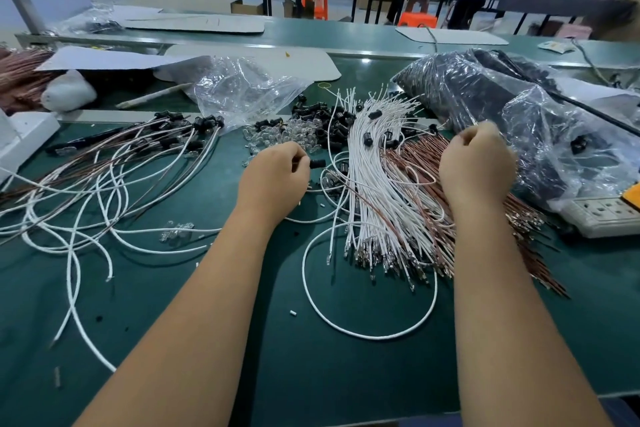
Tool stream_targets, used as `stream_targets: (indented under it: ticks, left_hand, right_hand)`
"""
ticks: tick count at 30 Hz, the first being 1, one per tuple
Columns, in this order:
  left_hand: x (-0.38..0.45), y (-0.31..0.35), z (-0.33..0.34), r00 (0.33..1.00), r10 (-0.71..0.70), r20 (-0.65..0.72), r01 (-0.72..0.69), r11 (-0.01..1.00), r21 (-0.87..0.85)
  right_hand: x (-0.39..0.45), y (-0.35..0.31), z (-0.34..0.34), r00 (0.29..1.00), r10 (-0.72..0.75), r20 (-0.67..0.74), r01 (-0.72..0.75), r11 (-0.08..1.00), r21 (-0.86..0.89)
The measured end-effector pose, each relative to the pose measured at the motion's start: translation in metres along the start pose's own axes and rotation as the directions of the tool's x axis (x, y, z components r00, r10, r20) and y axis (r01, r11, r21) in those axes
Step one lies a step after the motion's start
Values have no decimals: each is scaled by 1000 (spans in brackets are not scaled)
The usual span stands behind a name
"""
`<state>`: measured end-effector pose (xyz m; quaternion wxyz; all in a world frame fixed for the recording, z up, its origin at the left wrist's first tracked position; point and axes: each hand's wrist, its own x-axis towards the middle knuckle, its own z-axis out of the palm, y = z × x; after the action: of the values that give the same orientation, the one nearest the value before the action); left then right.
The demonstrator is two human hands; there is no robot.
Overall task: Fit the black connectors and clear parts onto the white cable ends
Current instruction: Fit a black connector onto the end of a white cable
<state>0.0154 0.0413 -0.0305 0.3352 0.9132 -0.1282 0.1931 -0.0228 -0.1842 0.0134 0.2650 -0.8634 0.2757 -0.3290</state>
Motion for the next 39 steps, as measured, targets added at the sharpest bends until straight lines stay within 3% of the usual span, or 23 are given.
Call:
stream_targets:
  ticks: [3, 6, 8, 12, 15, 23, 28, 39]
  left_hand:
    - [1, -1, 0, 999, -47, 6, 47, 996, -78]
    - [4, -6, -2, 984, -176, -12, 166, 949, -267]
    - [5, -10, -5, 970, -244, -15, 220, 898, -380]
    - [8, -14, -10, 951, -305, 46, 284, 811, -512]
    - [10, -13, -10, 946, -322, 41, 287, 773, -566]
    - [8, -18, -13, 939, -344, 17, 268, 698, -664]
    - [6, -17, -15, 939, -343, 20, 241, 614, -752]
    - [6, -20, -19, 945, -327, 24, 229, 607, -761]
  right_hand:
    - [6, -25, -11, 993, -111, -27, 114, 985, 132]
    - [1, -56, -12, 964, -255, -79, 267, 939, 218]
    - [-13, -73, 2, 944, -329, -11, 317, 898, 305]
    - [-50, -82, 47, 876, -363, 317, 183, 859, 478]
    - [-63, -75, 70, 841, -310, 443, 23, 839, 543]
    - [-64, -67, 73, 900, -278, 335, -32, 725, 688]
    - [-64, -64, 73, 878, -313, 363, -24, 728, 685]
    - [-68, -65, 66, 892, -278, 356, -105, 638, 763]
